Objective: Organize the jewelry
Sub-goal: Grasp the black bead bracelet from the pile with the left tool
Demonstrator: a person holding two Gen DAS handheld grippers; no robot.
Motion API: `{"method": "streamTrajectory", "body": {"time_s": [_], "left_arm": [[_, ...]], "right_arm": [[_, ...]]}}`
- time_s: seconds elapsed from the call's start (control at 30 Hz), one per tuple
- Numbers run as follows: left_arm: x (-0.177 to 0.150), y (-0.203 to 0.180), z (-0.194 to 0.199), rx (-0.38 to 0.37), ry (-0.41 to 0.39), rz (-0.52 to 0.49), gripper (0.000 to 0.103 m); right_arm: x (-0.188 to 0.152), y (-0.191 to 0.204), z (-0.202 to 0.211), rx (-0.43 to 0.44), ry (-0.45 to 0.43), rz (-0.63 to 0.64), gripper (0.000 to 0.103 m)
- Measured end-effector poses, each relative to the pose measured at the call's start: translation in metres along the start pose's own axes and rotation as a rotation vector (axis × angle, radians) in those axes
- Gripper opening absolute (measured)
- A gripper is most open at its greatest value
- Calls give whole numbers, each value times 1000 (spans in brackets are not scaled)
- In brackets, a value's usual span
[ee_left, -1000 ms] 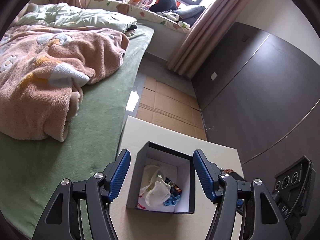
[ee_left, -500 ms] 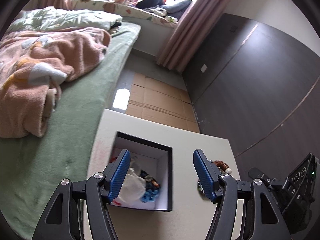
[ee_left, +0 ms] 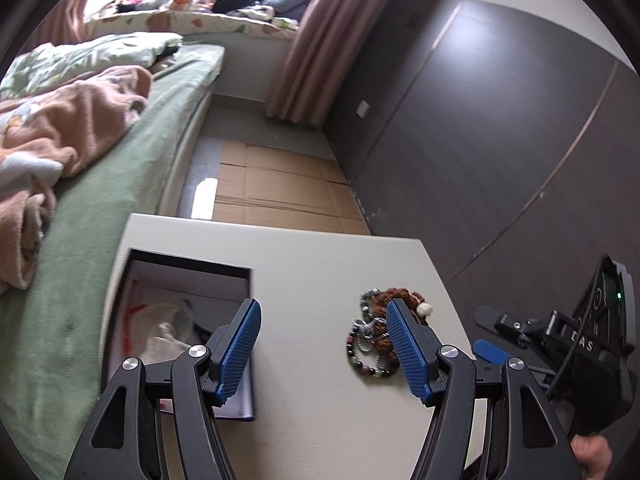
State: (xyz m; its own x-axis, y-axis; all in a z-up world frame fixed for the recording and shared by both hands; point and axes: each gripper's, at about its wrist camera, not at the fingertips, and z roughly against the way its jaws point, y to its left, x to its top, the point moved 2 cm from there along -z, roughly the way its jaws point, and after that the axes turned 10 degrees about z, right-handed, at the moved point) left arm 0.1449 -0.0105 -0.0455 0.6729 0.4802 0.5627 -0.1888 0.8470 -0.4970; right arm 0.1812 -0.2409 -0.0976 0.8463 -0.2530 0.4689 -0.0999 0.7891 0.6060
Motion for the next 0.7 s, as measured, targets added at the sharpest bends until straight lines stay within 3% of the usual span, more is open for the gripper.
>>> {"method": "streamTrajectory", "body": {"time_s": [0.27,0.7], "left_arm": [[-17,-19,-29,15,70,-69,66],[-49,-37,-90,154,169,-223,58]], "right_arm": [[2,-26,-3,-57,47,-79,65],[9,-42,1,-63,52,-132,65]]}}
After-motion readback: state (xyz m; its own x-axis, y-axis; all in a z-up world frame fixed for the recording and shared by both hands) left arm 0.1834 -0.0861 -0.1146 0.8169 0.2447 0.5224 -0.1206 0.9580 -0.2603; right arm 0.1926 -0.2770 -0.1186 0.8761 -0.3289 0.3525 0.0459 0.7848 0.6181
